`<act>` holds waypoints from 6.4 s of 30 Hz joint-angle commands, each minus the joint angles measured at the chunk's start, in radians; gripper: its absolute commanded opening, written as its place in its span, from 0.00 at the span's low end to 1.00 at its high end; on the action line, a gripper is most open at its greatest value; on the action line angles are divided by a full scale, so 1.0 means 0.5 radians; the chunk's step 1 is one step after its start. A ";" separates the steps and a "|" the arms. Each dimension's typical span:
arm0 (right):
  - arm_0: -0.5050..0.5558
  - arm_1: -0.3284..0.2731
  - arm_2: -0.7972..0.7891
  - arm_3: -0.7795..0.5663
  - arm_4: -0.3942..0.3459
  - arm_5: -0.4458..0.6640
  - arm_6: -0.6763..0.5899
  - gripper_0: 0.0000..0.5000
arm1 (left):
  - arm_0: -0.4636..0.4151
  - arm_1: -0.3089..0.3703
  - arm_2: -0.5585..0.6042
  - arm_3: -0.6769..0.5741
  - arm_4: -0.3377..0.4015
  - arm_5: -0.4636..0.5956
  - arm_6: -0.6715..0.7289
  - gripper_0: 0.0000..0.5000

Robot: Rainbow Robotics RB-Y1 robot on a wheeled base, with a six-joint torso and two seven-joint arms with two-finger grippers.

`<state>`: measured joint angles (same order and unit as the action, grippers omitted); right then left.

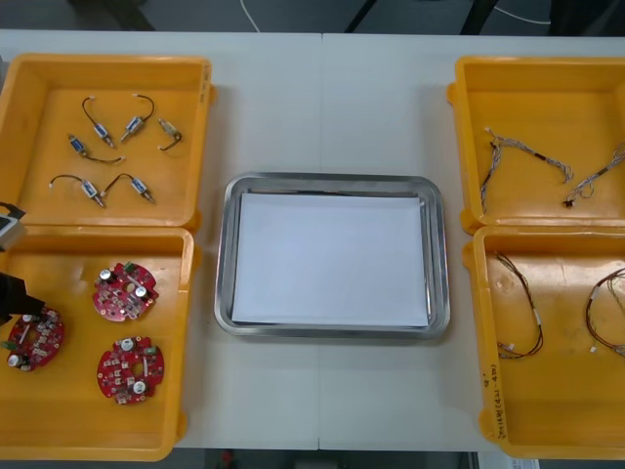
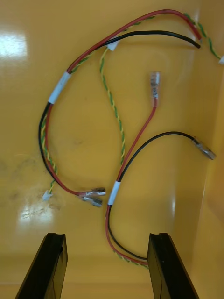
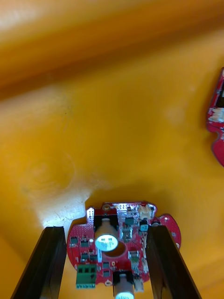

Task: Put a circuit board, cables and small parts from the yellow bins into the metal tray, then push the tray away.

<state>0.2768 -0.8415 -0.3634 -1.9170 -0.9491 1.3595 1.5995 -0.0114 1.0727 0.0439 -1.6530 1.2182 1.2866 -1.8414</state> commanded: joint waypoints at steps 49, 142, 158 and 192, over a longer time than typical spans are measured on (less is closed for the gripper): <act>0.140 0.229 0.257 0.180 0.260 -0.467 0.142 1.00 | 0.081 0.109 -0.097 0.072 0.134 -0.140 -0.137 0.00; -0.781 -0.234 -0.151 -1.109 -0.501 1.121 -0.281 0.00 | -1.619 -0.700 -1.327 -0.971 -0.626 0.869 2.545 0.01; -0.980 -0.238 0.012 -1.056 -0.495 1.121 -0.254 0.00 | -1.646 -0.842 -1.616 -0.719 -0.893 0.581 2.591 0.01; -1.002 -0.250 0.015 -1.016 -0.338 1.121 -0.057 0.00 | -1.643 -0.915 -1.803 -0.477 -1.090 0.403 2.609 0.12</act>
<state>-0.1992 -0.9240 -0.3704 -2.4267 -1.1268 1.9161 1.5276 -0.7903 0.6380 -0.8432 -1.8822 0.6863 1.4992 -0.6294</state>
